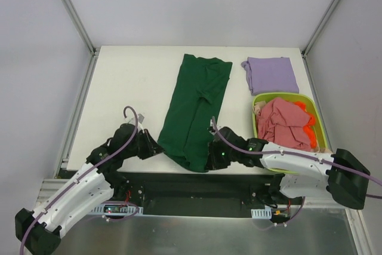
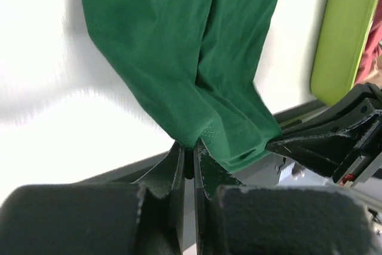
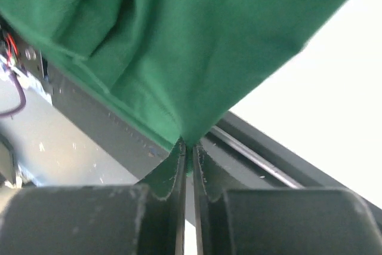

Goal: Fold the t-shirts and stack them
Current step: Fold the folded rectangular tshirt in 1/3 of the way

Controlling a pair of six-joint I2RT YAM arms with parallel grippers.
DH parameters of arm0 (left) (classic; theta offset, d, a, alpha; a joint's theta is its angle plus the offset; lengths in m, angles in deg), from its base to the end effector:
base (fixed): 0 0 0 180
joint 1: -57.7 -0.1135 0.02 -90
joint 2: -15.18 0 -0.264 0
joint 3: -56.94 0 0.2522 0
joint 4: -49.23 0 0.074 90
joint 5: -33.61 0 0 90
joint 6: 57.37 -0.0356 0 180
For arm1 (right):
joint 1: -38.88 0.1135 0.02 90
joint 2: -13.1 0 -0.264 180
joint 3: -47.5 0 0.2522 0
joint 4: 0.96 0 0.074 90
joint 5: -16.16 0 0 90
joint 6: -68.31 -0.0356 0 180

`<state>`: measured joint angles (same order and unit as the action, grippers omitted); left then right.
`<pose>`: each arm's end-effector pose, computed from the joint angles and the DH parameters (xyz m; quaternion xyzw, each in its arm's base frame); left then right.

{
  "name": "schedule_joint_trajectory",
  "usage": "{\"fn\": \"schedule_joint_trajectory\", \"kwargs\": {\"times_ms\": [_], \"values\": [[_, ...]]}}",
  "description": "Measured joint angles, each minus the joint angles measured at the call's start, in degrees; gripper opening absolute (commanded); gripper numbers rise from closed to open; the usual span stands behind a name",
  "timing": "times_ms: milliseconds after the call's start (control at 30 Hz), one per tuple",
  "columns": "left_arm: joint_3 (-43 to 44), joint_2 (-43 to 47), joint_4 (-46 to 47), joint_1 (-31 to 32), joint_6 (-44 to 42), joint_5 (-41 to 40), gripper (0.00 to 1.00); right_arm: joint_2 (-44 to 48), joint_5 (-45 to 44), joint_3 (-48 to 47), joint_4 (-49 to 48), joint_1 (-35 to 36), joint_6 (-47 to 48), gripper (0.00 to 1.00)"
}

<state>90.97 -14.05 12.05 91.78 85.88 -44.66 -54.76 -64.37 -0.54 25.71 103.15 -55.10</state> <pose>0.1060 -0.0804 0.2052 -0.0966 0.8677 -0.3958 0.2850 0.0958 0.2123 0.1934 -0.2758 0.8841 0.3286 0.1854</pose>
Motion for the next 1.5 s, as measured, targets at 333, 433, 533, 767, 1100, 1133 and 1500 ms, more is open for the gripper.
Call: {"fn": "schedule_joint_trajectory", "kwargs": {"times_ms": [333, 433, 533, 767, 1100, 1133, 1500], "values": [[14.3, -22.2, 5.5, 0.0, -6.1, -7.9, 0.0, 1.3, -3.1, -4.4, 2.9, -14.2, 8.1, 0.05], [18.3, -28.3, 7.8, -0.6, -7.8, -9.8, 0.0, -1.4, -3.5, -8.0, 3.3, -18.7, 11.2, 0.05], [22.5, -34.4, 9.9, -2.5, -9.4, -10.7, 0.0, -4.9, -3.7, -11.7, 3.5, -22.2, 14.0, 0.05], [30.1, -46.8, 13.8, -8.5, -12.0, -7.2, 0.0, -12.5, -2.3, -18.6, 3.6, -28.4, 18.2, 0.04], [38.7, -59.1, 16.4, -12.8, -14.5, 0.1, 0.0, -19.7, 0.8, -24.4, 3.4, -34.1, 21.0, 0.05], [39.6, -60.2, 16.8, -12.8, -14.8, 0.4, 0.0, -20.2, 1.1, -24.8, 3.4, -34.6, 21.3, 0.04], [45.9, -71.0, 17.6, -14.8, -16.6, 2.7, 0.0, -29.9, 2.8, -31.0, 3.0, -38.0, 23.3, 0.1]]}}
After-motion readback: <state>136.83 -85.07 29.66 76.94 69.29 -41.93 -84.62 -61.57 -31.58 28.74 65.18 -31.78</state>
